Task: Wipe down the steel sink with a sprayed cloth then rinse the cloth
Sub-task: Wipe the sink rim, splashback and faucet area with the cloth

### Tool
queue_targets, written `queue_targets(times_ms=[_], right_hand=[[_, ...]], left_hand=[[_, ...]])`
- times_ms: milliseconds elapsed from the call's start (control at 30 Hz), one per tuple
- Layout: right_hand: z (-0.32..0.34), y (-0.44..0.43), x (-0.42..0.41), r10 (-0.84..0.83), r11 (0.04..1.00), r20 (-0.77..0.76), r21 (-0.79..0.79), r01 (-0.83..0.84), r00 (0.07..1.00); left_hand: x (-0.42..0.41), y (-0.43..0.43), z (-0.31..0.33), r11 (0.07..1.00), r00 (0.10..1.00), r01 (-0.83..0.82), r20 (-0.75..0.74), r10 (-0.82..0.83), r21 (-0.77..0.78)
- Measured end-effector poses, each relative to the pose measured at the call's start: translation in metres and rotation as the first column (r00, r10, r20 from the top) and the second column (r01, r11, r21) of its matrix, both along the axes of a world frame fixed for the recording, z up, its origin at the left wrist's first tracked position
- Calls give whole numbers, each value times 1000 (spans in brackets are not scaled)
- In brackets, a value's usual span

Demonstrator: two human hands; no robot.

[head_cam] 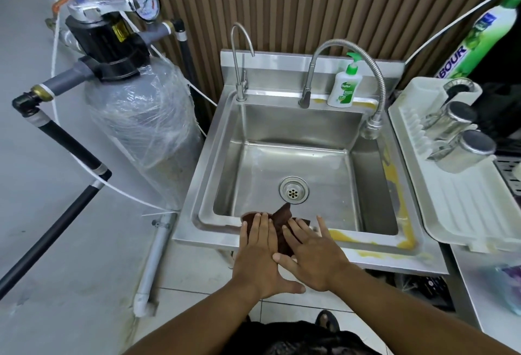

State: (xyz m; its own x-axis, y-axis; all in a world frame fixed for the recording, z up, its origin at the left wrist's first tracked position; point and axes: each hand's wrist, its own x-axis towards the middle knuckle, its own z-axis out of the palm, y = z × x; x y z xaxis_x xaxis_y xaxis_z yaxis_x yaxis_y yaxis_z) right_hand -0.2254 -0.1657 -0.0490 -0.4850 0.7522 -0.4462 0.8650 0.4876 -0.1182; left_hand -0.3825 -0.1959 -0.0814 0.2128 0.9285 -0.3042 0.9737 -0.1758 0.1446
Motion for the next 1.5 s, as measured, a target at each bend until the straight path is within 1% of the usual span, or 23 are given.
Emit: queue_targets(times_ms=[167,267,367,600,800,933,1033,1100,1267,1333,1400,1500], right_hand=[[-6,-4,-12,2,1000,37,-3,-2,999],[-2,-3,-29,23,1000,28,-12,-23,999],[1,-2,-59,34,998,3,-62,-33,999],[6,7,-138,46,987,-57,-154,-55,997],[2,18,-173,41,977,-62,-208,-53,997],[-4,18,-168,64,984,-68,-164,-74,996],[-8,15,-156,72,989,-66,-123,-80,995],[-8,13,-143,69,991,-62,-111,-76,996],[-4,6,-100,59,996,-58,-66,-63,997],[-3,2,-80,42,997,-53,-60,-45,998],[-1,-1,-58,20,998,-35,-53,-22,999],[-2,-8,-27,-18,1000,-22,-22,17,1000]], left_hand=[[-17,0,0,998,998,59,0,-59,6],[-38,-3,-2,998,999,39,-21,-39,42],[-71,-6,-5,998,1000,9,-10,-8,70],[-148,-9,-13,999,998,-37,-44,38,16],[-178,-8,-15,997,996,-73,-41,73,17],[-170,-5,-13,996,995,-86,-43,87,27],[-155,0,-9,996,992,-77,-101,80,39],[-146,1,-11,998,994,-48,-98,52,44],[-111,1,-22,994,999,48,-24,-46,96],[-91,2,-18,995,997,73,-15,-72,71],[-70,4,-13,992,993,115,-42,-113,48],[-39,4,-10,988,989,147,-40,-145,49]])
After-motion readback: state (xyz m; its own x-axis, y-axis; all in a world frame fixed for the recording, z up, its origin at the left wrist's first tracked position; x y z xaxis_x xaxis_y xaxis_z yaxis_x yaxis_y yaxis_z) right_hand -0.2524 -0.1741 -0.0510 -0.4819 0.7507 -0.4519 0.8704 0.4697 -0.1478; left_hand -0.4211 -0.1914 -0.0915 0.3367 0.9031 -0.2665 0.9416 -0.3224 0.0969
